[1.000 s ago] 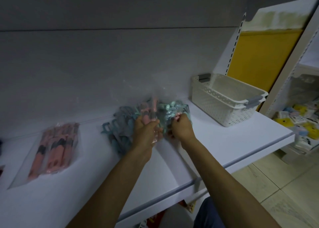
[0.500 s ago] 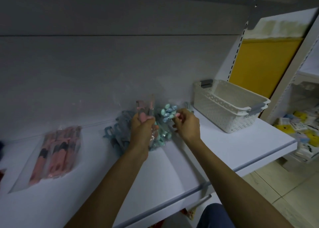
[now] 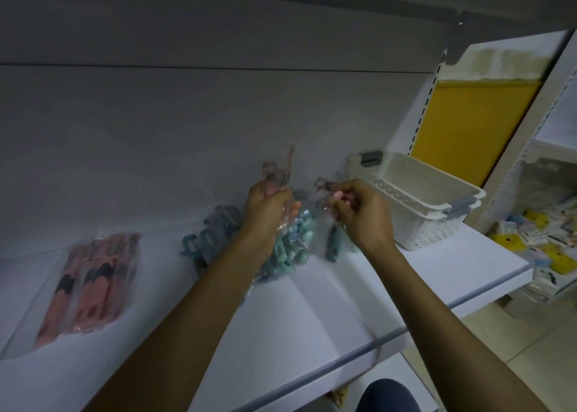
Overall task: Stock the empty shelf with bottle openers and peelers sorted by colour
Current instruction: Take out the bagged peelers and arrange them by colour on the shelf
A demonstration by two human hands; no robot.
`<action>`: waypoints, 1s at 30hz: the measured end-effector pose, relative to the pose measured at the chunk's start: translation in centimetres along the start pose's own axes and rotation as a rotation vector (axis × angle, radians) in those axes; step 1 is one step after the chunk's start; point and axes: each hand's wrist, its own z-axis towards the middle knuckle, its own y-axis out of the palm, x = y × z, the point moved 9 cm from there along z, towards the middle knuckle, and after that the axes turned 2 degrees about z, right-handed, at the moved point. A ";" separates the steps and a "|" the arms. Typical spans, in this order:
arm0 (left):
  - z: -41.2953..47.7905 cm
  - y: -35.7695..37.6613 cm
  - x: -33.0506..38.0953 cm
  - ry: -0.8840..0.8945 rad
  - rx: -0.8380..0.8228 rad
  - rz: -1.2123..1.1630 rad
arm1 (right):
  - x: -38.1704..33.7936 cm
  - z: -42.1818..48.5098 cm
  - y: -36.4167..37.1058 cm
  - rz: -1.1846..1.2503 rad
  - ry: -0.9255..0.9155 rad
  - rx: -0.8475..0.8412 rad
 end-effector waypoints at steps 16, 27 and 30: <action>-2.5 0.5 -5.1 -0.203 -0.053 -0.190 | -6.5 -4.4 -0.7 -0.249 -0.497 0.191; -3.0 -2.1 -6.0 -0.420 -0.017 -0.181 | -6.0 -8.0 7.2 -0.148 -0.264 -0.408; -2.8 -3.0 -4.2 -0.385 0.044 -0.181 | -5.8 -7.3 5.9 0.239 -0.102 -0.261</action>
